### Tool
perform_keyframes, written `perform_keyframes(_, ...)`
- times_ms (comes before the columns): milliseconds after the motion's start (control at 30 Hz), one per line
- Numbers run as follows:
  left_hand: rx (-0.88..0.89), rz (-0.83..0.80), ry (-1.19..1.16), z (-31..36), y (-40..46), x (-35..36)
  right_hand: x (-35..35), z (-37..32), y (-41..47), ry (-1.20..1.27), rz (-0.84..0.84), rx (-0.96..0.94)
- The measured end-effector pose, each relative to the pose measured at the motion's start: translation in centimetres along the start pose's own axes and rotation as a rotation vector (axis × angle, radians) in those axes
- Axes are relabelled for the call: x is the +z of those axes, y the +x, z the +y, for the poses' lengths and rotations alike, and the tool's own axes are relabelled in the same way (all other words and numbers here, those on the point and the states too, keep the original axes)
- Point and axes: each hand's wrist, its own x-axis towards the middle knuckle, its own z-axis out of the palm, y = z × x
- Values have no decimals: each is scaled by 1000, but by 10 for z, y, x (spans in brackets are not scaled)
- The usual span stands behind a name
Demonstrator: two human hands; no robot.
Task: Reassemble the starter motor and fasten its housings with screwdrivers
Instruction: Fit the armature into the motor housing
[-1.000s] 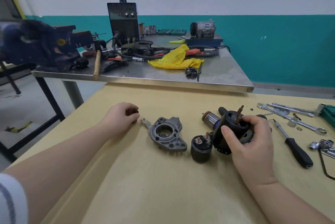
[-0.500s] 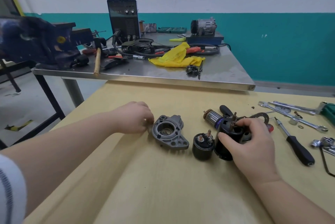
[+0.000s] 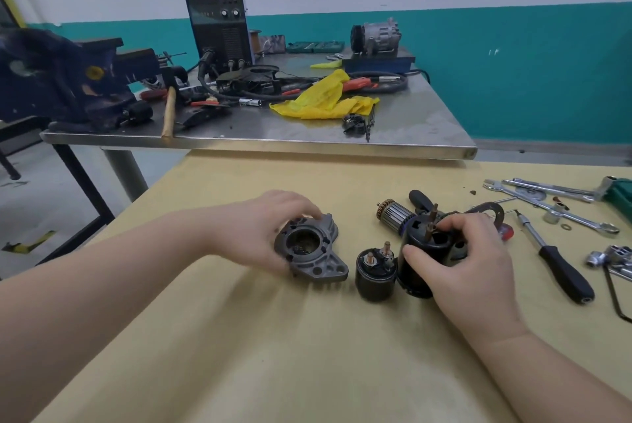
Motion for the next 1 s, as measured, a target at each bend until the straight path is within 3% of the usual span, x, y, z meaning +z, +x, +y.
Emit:
perform_keyframes(100, 84, -146, 178, 20, 11, 7, 0, -1, 0, -6, -5, 12)
perform_keyframes(233, 54, -268, 191, 27, 29, 7, -1, -2, 0, 0, -9, 23)
perform_keyframes(533, 124, -168, 4, 24, 35, -12, -1, -5, 3, -6, 6, 15)
perform_keyframes(867, -139, 57, -134, -1, 82, -37, -2, -8, 2, -15, 2, 36)
perform_keyframes(1000, -294, 11, -36, -16, 111, -23, -2, -9, 2, -23, 2, 31)
